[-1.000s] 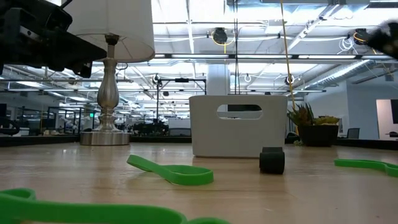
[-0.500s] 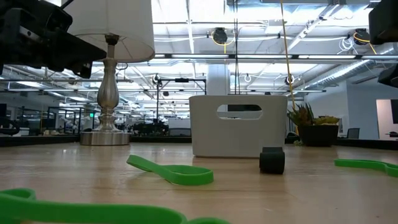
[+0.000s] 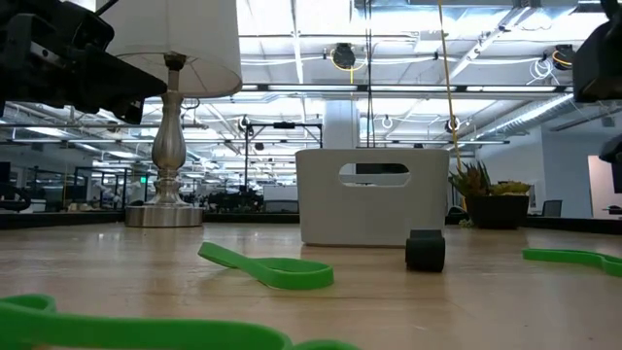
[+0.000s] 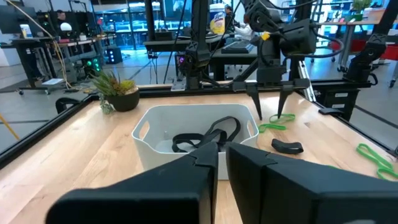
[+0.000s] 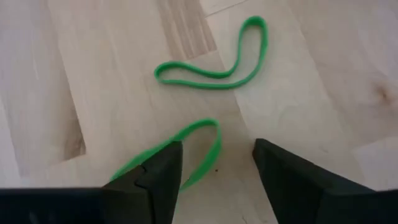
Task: Pick and place rubber bands into bin
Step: Put the green rubber band into the gray container
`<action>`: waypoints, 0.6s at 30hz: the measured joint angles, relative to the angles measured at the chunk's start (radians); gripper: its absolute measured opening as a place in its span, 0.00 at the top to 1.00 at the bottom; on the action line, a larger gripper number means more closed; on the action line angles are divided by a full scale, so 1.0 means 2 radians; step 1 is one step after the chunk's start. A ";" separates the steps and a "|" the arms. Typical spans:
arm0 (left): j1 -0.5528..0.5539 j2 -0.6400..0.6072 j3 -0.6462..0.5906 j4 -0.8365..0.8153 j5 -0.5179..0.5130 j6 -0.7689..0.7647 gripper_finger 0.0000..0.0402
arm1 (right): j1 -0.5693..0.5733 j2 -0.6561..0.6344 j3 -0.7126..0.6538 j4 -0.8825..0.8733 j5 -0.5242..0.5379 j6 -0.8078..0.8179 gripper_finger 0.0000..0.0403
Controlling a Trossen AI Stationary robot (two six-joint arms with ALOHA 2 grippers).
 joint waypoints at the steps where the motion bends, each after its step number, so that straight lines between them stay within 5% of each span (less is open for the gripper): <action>1: 0.000 0.000 0.000 0.000 0.000 0.000 0.90 | 0.000 0.000 -0.006 0.004 -0.001 0.004 0.53; 13: 0.000 0.000 0.000 0.000 0.000 -0.001 0.90 | -0.001 0.000 -0.022 0.026 -0.005 -0.001 0.97; 18: 0.000 0.000 0.000 0.000 0.000 -0.001 0.90 | -0.001 -0.010 -0.021 0.038 -0.001 -0.033 0.99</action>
